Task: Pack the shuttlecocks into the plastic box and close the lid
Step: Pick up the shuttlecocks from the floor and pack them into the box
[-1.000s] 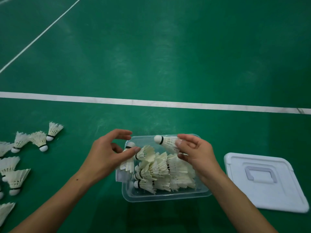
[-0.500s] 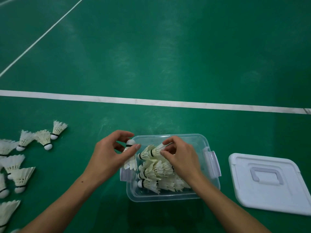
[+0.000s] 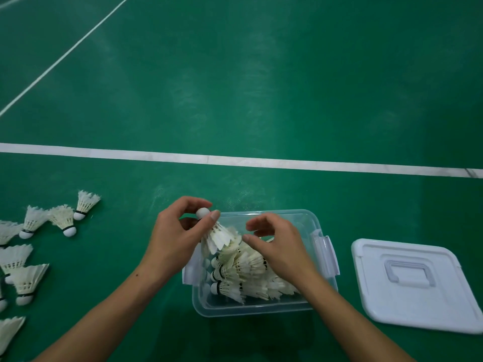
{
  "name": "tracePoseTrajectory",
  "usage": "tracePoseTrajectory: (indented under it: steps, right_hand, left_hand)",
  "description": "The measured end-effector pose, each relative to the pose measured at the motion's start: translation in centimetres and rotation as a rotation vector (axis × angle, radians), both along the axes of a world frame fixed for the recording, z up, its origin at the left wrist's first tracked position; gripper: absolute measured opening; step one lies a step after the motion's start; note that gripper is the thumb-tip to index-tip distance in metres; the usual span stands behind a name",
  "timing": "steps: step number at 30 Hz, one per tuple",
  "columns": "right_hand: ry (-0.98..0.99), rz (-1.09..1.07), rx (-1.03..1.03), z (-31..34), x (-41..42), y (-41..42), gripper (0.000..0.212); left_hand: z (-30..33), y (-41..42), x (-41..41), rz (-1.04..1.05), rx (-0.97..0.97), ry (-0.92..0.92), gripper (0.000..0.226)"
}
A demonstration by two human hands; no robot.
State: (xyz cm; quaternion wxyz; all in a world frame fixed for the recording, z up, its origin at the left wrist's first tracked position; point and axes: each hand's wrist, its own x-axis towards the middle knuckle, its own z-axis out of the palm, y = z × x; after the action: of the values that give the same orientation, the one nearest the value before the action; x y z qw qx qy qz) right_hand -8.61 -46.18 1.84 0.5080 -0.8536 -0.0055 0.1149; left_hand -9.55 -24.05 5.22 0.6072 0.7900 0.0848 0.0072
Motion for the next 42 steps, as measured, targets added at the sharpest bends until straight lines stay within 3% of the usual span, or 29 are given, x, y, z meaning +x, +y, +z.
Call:
tracePoseTrajectory:
  steps: [4,8,14,21,24,30,34,42]
  right_hand:
    - [0.179,-0.075,0.325,2.0,-1.0,0.4,0.016]
    - [0.359,-0.205,0.610,2.6,-1.0,1.3,0.026]
    - [0.375,-0.235,0.686,1.7,-1.1,1.2,0.027]
    - [0.144,-0.279,0.421,0.8,-1.2,-0.3,0.011]
    - [-0.051,-0.199,0.186,0.0,-1.5,-0.3,0.009]
    - [-0.346,0.032,-0.331,-2.5,-1.6,1.5,0.008]
    - [-0.406,0.023,-0.523,-2.8,-1.3,0.9,0.007]
    - [-0.227,0.051,-0.442,-3.1,0.0,0.9,0.014]
  left_hand:
    - [-0.1,-1.4,0.5,0.027,-0.040,-0.040,0.022]
    - [-0.4,-2.3,0.8,0.027,-0.042,-0.074,0.021]
    - [-1.1,-2.4,0.6,-0.028,0.056,-0.094,0.018]
    - [-2.5,-1.3,0.1,-0.160,0.425,-0.220,0.031]
    - [-3.4,-0.2,-0.5,-0.231,0.583,-0.252,0.041]
    - [-4.4,0.1,-1.1,-0.340,1.076,-0.323,0.055]
    - [-4.6,-0.4,-0.5,-0.391,1.326,-0.323,0.059]
    - [-5.8,-1.9,0.8,-0.380,1.283,-0.300,0.061]
